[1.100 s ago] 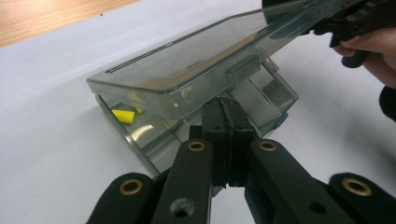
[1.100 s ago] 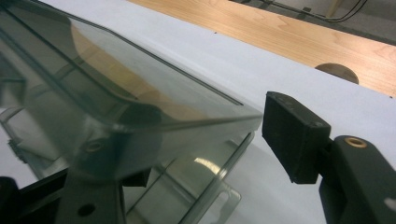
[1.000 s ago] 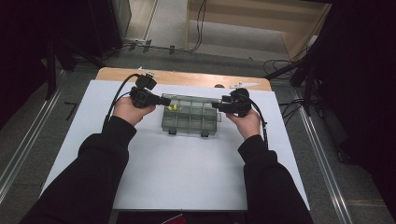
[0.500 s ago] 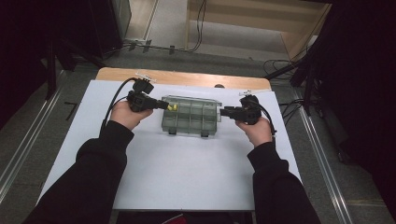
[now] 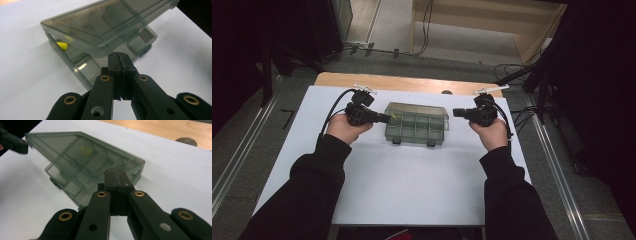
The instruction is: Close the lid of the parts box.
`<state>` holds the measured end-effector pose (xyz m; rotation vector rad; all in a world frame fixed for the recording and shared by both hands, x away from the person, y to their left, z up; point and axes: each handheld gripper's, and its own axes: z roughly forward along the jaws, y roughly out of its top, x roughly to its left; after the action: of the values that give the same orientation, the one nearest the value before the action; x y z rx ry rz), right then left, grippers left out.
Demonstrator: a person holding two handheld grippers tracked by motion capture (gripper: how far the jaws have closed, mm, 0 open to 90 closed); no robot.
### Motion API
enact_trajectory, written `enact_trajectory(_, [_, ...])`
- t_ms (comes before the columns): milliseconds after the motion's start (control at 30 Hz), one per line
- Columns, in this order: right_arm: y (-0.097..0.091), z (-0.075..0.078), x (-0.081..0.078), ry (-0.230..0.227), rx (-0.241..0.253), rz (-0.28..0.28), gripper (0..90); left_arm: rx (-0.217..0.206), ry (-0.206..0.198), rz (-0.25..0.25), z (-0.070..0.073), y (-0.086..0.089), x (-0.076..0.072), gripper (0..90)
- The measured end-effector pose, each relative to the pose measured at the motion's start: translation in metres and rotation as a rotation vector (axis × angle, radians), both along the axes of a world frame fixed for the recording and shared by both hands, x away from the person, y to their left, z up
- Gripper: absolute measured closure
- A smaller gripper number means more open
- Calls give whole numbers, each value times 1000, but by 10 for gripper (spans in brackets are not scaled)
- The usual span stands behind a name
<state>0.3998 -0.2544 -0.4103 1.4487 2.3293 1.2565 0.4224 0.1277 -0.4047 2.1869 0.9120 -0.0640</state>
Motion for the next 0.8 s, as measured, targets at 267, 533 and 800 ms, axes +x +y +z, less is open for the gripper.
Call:
enact_trajectory(267, [7,0,2,11,8,13,873,-14,-25,-13,16,5,-8,897])
enact_trajectory(533, [17,-8,-2,32,13,41,873,-15,-19,-3,-5,-3,0,897])
enact_trajectory(800, [27,-24,-10,40,-6,61,873,5,-54,-6,-18,-8,1,897])
